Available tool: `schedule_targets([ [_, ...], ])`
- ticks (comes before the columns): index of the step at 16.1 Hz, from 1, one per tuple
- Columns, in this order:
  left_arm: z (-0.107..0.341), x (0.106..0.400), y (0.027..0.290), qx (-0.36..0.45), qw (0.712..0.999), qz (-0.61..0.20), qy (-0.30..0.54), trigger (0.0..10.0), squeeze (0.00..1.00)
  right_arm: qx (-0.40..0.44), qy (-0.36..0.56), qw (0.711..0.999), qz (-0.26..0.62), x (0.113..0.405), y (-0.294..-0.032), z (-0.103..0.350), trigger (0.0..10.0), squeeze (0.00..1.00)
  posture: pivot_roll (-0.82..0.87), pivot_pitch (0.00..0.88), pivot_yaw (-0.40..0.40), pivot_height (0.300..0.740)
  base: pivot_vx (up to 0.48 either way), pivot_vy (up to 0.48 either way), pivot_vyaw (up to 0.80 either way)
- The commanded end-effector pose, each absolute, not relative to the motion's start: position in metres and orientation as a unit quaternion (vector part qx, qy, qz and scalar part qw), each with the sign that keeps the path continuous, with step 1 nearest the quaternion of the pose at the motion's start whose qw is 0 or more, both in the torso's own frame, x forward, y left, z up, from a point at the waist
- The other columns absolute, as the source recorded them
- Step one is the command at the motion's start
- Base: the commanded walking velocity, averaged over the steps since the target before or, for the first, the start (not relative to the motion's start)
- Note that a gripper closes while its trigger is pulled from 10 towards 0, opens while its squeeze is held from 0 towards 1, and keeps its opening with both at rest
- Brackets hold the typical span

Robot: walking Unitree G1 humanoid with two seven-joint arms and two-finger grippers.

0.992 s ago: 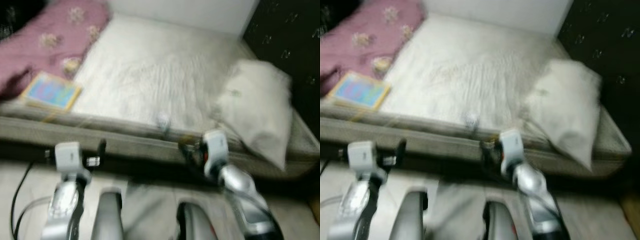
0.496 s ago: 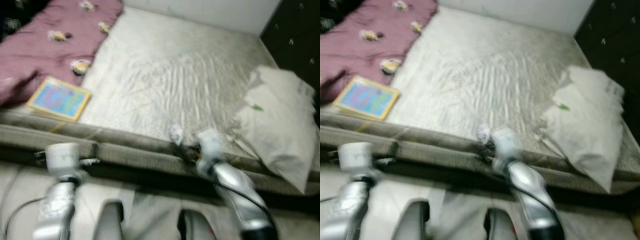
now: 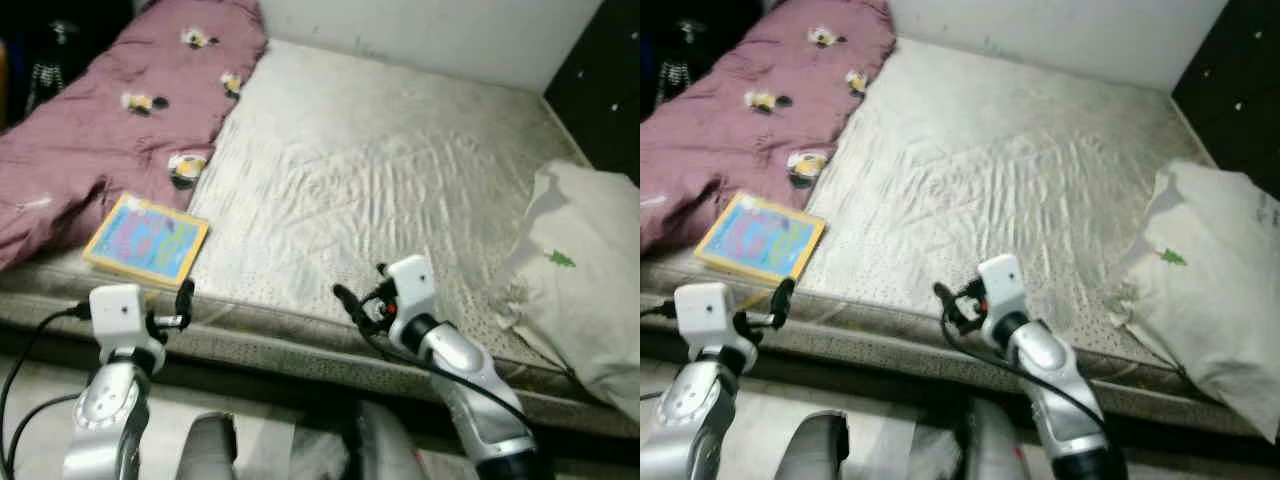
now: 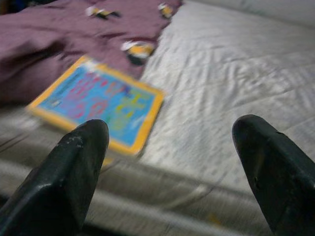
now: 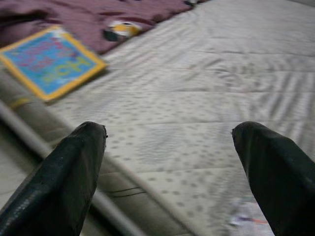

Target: Clean up the room

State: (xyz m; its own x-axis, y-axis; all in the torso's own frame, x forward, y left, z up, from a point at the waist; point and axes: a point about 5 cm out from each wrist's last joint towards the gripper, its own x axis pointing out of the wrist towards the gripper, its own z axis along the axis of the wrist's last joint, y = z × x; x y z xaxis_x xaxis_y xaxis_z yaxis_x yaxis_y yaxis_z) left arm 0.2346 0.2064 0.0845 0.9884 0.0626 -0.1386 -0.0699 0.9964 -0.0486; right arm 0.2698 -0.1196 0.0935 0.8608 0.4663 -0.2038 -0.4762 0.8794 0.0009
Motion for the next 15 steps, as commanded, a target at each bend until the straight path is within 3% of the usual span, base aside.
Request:
schedule_targets([
  [1, 0.0814, 0.2361, 0.1945, -0.032, 0.996, 0.019, 0.079, 10.0, 0.0, -0.026, 0.104, 0.971, 0.216, 0.2716, -0.1328, 0.0924, 10.0, 0.0, 0.01, 0.026, -0.119, 0.591, 0.277, 0.0, 0.0],
  [3, 0.0798, 0.2363, 0.1941, -0.029, 0.996, 0.017, 0.087, 10.0, 0.0, -0.021, 0.109, 0.972, 0.205, 0.272, -0.1344, 0.0914, 10.0, 0.0, 0.01, 0.026, -0.119, 0.591, 0.0, 0.0, 0.0],
  [12, 0.0802, 0.2393, 0.1998, -0.001, 0.996, 0.016, 0.087, 10.0, 0.0, -0.01, 0.105, 0.981, 0.162, 0.2763, -0.1413, 0.0936, 10.0, 0.0, 0.01, 0.023, -0.112, 0.591, 0.0, 0.0, -0.8],
  [15, 0.0803, 0.2392, 0.2002, -0.003, 0.996, 0.019, 0.084, 10.0, 0.0, -0.007, 0.099, 0.982, 0.163, 0.2756, -0.1409, 0.0942, 10.0, 0.0, 0.01, 0.021, -0.111, 0.591, 0.0, 0.0, 0.0],
])
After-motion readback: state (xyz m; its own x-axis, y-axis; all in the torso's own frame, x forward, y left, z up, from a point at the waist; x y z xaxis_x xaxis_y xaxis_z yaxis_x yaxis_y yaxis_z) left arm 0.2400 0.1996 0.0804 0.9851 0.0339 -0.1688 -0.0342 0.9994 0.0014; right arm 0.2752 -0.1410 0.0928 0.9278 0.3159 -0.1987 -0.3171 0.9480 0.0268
